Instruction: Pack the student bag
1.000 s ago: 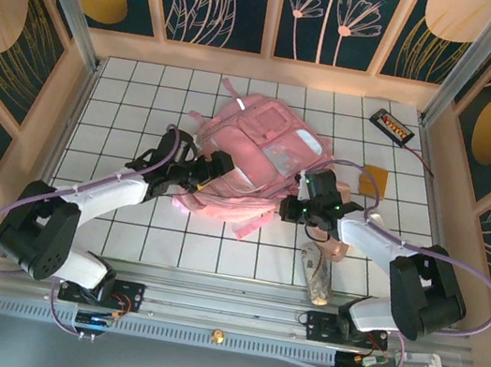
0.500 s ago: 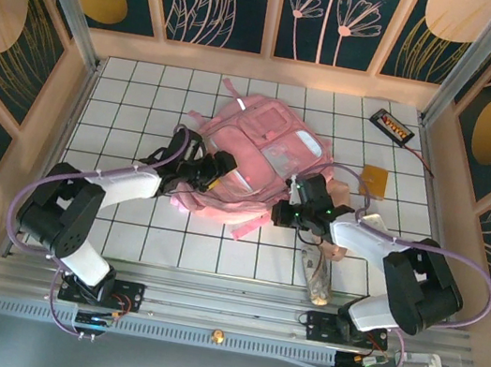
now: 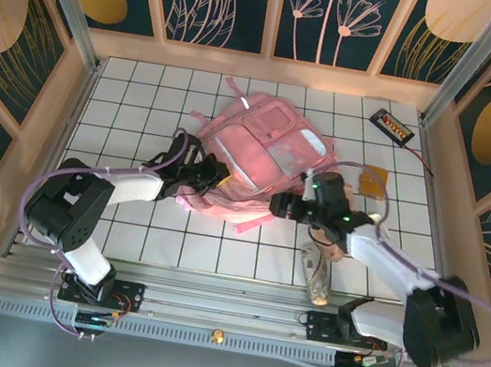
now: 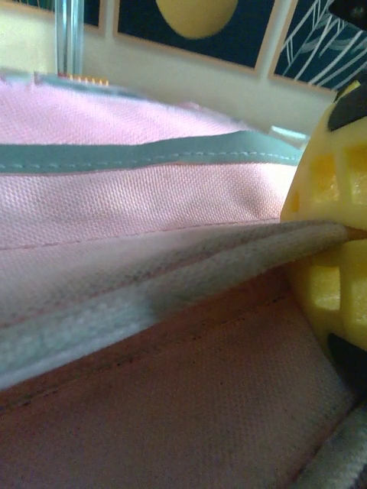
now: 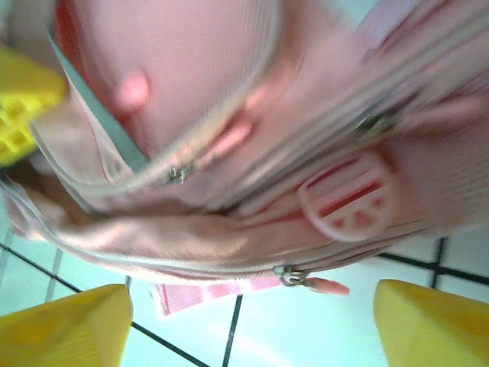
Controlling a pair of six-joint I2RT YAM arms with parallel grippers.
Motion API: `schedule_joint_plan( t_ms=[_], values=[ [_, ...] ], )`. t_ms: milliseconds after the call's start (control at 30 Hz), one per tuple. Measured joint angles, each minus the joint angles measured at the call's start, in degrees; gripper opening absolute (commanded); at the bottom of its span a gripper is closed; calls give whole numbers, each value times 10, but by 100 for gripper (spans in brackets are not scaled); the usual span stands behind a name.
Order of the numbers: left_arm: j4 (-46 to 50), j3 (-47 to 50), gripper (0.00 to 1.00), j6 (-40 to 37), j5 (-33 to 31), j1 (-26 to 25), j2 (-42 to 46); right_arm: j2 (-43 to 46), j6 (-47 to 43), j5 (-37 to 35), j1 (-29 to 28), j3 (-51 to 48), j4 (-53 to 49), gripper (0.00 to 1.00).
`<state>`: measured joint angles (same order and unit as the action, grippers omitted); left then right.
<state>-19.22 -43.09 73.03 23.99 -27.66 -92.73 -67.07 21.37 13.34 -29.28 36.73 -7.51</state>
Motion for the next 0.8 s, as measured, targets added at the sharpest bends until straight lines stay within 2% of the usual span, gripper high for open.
schedule_joint_plan(
  t_ms=[67, 133, 233, 333, 433, 600, 800],
  values=[
    [-6, 1, 0, 11, 2, 0, 18, 52, -11, -3, 27, 0, 0, 97],
    [-15, 2, 0, 26, 7, 0, 35, 87, -27, -4, 49, 0, 7, 98],
    [-37, 11, 0, 53, 18, 4, 45, 86, -54, 4, 62, -1, 23, 97],
    [-71, 24, 0, 88, 31, 10, 46, 55, -75, 28, 67, -1, 32, 93],
    [-93, 27, 0, 114, 43, 17, 46, 3, -84, 77, 87, 11, 36, 82],
    [-121, 27, 0, 152, 66, 33, 49, -79, -89, 160, 130, 24, 58, 82],
    [-123, 27, 0, 170, 91, 55, 68, -127, -108, 210, 144, 45, 72, 82]
  ],
)
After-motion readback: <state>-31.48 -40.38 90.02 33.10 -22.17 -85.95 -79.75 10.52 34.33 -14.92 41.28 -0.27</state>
